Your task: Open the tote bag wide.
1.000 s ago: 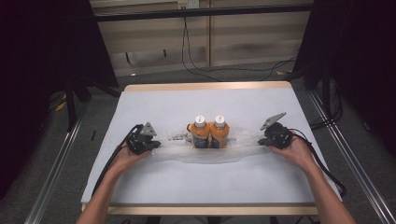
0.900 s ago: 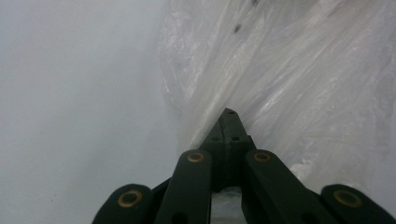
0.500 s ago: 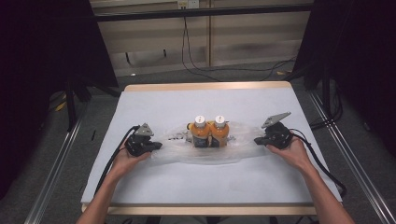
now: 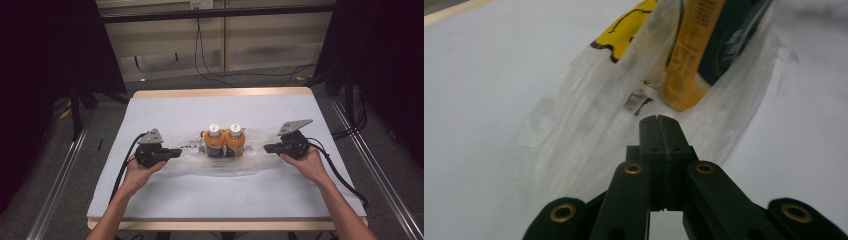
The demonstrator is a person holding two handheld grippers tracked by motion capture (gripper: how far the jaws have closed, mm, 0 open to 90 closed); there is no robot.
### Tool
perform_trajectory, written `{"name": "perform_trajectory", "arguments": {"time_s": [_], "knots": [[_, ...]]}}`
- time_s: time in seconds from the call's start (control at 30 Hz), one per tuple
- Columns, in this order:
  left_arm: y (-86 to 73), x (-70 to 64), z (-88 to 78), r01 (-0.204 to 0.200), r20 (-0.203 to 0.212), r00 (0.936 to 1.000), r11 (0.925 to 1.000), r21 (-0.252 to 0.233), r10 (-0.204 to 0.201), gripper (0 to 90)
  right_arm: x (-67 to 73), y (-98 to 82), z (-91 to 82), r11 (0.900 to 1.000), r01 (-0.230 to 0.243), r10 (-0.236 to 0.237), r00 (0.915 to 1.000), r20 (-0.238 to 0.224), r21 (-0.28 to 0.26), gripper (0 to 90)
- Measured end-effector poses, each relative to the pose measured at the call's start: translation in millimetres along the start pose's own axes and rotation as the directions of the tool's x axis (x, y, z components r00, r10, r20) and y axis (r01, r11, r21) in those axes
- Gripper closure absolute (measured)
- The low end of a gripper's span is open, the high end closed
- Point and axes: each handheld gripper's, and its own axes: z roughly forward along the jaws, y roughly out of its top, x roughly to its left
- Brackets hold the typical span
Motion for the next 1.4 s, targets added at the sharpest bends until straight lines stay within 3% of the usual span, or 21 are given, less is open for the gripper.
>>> {"name": "perform_trajectory", "arguments": {"time_s": [0.27,0.57,0.67,0.77,0.8,0.97,1.1,1.2,1.4], "knots": [[7.0,-19.0,17.1,-0.027,0.075,0.9968,0.9994,-0.020,0.028,90.0,8.4,13.6,4.2,0.999,-0.012,0.010,0.9993,-0.037,-0.046,90.0],[35.1,-46.8,37.9,-0.077,0.124,0.9884,0.9937,-0.082,0.087,90.0,9.3,34.5,13.0,0.998,0.005,-0.008,0.9988,-0.048,-0.066,90.0],[44.4,-54.5,52.0,-0.080,0.147,0.9848,0.9921,-0.097,0.094,90.0,8.3,39.3,17.8,0.997,0.005,-0.009,0.9986,-0.053,-0.076,90.0],[48.9,-58.9,66.0,-0.091,0.167,0.9805,0.9928,-0.078,0.103,90.0,4.1,45.1,20.6,0.997,0.001,-0.005,0.9984,-0.056,-0.083,90.0],[49.6,-60.6,70.4,-0.079,0.172,0.9807,0.9933,-0.084,0.092,90.0,2.7,47.5,21.4,0.996,-0.003,-0.002,0.9983,-0.059,-0.085,90.0],[50.9,-65.6,85.0,-0.078,0.155,0.9839,0.9943,-0.072,0.089,90.0,-1.7,57.0,31.8,0.995,-0.008,-0.001,0.9961,-0.088,-0.101,90.0],[44.3,-68.3,93.4,-0.115,0.115,0.9860,0.9915,-0.061,0.122,90.0,-0.8,57.4,49.4,0.998,0.000,-0.005,0.9961,-0.088,-0.061,90.0],[38.5,-65.8,98.7,-0.104,0.098,0.9893,0.9936,-0.044,0.108,90.0,-2.0,56.1,59.3,0.997,-0.022,0.014,0.9930,-0.118,-0.073,90.0],[30.1,-66.0,110.0,-0.131,0.085,0.9880,0.9911,0.022,0.129,90.0,-3.9,48.4,75.7,1.000,-0.019,0.019,0.9929,-0.117,0.000,90.0]]}}
